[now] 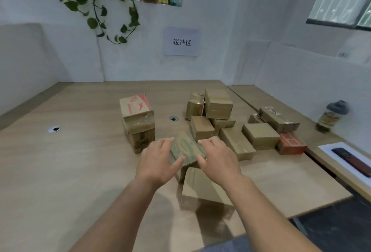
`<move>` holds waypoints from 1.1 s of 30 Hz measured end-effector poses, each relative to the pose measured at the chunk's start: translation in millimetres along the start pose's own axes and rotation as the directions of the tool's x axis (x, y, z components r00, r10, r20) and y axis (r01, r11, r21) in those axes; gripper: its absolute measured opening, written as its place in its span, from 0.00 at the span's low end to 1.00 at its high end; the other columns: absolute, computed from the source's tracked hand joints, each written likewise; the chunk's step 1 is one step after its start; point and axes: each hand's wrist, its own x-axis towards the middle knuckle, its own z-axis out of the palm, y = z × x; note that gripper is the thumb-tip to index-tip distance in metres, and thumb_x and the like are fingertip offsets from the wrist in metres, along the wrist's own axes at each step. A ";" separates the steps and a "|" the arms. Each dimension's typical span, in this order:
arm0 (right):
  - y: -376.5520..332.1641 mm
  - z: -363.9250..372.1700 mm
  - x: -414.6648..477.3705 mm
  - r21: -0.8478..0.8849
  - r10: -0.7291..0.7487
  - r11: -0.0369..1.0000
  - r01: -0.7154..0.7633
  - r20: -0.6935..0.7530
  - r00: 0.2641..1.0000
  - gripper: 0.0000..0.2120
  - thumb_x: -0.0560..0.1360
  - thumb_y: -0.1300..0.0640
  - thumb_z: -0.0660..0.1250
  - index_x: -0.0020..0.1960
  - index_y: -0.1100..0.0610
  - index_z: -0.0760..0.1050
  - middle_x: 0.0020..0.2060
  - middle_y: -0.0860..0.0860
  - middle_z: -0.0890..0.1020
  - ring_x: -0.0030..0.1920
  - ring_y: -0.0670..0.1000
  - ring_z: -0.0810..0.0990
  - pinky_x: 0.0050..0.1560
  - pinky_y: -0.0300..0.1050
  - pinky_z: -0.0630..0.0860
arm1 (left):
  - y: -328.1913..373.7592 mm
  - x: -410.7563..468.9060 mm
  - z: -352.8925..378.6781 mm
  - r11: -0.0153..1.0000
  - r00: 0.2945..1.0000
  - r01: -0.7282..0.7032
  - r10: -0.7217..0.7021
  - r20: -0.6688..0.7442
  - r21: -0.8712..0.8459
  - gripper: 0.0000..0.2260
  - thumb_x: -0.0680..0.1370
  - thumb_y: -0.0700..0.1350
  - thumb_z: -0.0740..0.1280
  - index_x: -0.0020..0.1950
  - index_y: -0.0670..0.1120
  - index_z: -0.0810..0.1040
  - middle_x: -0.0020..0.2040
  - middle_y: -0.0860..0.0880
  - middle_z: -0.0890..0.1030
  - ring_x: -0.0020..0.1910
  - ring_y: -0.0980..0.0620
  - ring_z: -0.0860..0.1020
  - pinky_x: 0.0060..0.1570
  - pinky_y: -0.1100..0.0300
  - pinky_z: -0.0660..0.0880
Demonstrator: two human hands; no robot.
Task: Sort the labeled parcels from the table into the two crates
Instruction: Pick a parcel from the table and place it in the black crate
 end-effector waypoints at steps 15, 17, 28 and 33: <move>123.7 18.0 103.3 0.013 0.138 0.990 -0.139 0.037 0.990 0.23 0.80 0.49 0.58 0.74 0.49 0.62 0.67 0.50 0.69 0.67 0.52 0.68 0.61 0.47 0.69 | 47.8 137.5 65.4 0.998 0.997 -0.057 0.058 0.048 -0.015 0.30 0.77 0.62 0.60 0.76 0.49 0.60 0.71 0.51 0.68 0.69 0.52 0.67 0.65 0.54 0.65; 144.0 19.5 120.9 0.030 0.142 0.989 -0.143 0.048 0.989 0.24 0.80 0.49 0.58 0.75 0.49 0.61 0.68 0.50 0.68 0.68 0.52 0.67 0.61 0.46 0.68 | 58.1 156.0 73.9 0.999 0.998 -0.035 0.035 0.061 -0.010 0.31 0.77 0.62 0.60 0.76 0.49 0.59 0.72 0.50 0.67 0.70 0.51 0.66 0.66 0.54 0.64; 268.6 24.4 236.8 0.232 0.133 0.963 -0.134 0.021 0.991 0.26 0.81 0.46 0.57 0.76 0.56 0.61 0.67 0.55 0.70 0.67 0.55 0.69 0.60 0.48 0.69 | 133.2 269.8 147.0 0.973 0.976 0.211 -0.205 0.068 -0.097 0.35 0.78 0.63 0.56 0.79 0.48 0.50 0.78 0.50 0.57 0.75 0.50 0.58 0.70 0.53 0.61; 279.0 40.2 277.9 0.370 0.057 0.922 -0.113 0.158 0.986 0.29 0.82 0.42 0.53 0.78 0.57 0.56 0.73 0.54 0.65 0.73 0.54 0.63 0.68 0.49 0.64 | 136.3 304.5 159.3 0.902 0.946 0.322 -0.322 0.048 -0.286 0.34 0.79 0.62 0.57 0.79 0.47 0.50 0.78 0.49 0.57 0.76 0.51 0.56 0.73 0.51 0.59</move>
